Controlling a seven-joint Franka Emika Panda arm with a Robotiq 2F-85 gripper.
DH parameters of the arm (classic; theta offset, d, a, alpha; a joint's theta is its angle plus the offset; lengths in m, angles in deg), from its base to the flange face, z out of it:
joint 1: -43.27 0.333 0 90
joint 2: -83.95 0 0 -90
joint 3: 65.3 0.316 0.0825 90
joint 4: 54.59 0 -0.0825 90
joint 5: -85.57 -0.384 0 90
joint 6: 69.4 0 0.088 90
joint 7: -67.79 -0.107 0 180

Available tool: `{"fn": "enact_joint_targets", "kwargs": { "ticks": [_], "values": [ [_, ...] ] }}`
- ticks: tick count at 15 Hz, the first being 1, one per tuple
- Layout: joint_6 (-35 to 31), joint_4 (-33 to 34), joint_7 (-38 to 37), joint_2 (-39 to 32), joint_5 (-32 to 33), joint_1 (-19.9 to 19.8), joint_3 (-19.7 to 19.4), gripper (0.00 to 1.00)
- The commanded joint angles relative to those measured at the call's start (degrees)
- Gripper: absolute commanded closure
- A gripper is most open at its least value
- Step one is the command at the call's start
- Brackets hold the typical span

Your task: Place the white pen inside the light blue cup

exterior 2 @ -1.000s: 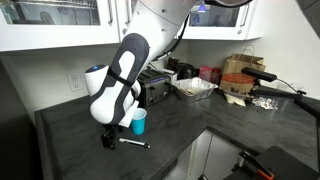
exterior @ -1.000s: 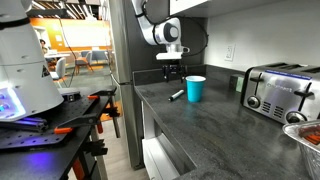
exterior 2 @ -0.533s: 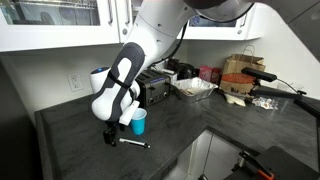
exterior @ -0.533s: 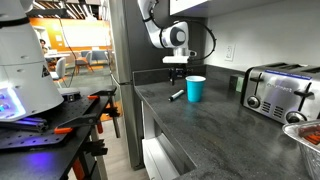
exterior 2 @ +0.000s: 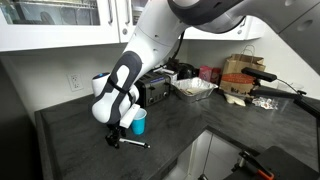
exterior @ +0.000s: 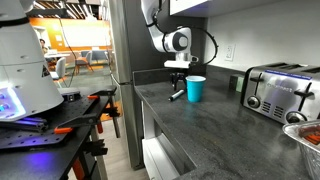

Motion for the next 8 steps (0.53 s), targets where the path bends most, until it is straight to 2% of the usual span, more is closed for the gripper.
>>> {"fn": "enact_joint_targets", "kwargs": {
  "ticks": [1,7,8],
  "values": [
    [3.1,2.3,2.7,-1.2,-1.1,-0.7,0.8,0.57],
    [1.8,0.2,6.0,0.7,-1.4,-2.4,2.3,1.00],
    [1.0,-1.2,7.0,1.9,-1.5,-3.1,2.8,0.95]
  ]
}}
